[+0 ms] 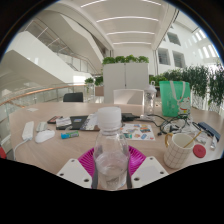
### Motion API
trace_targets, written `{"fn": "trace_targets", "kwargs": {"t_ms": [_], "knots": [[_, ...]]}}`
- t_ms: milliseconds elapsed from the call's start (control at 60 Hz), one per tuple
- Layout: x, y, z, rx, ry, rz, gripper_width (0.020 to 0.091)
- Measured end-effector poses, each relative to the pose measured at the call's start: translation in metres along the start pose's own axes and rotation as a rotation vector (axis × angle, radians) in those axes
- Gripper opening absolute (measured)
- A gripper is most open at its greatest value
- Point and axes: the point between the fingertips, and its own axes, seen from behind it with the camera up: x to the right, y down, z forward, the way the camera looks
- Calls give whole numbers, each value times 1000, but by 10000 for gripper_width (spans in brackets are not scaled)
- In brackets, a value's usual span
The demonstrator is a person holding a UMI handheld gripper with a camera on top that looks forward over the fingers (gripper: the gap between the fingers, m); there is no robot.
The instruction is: Pour water
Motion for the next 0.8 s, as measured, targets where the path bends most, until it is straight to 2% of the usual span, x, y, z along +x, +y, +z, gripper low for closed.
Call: {"fn": "trace_targets", "kwargs": {"t_ms": [33, 83, 100, 117, 150, 167, 183, 300, 317, 333, 383, 400, 617, 800], "knots": [[1, -1, 1, -25, -4, 20, 372], [2, -20, -2, -20, -28, 111, 390], [2, -28, -3, -15, -41, 160, 362], [4, -36, -4, -14, -57, 216, 389], [11, -49, -3, -16, -85, 340, 389], [16, -55, -3, -22, -94, 410, 361], [21, -60, -2, -31, -101, 484, 389], [42, -78, 1, -99, -185, 1018, 389], [45, -79, 1, -111, -205, 1097, 354], [48, -80, 2, -124, -222, 1175, 389], [56, -85, 2, -143, -273, 1401, 388], [50, -95, 5, -152, -238, 1483, 388], [72, -130, 4, -115, -428, 2132, 389], [86, -134, 7, -86, -430, 2309, 389]]}}
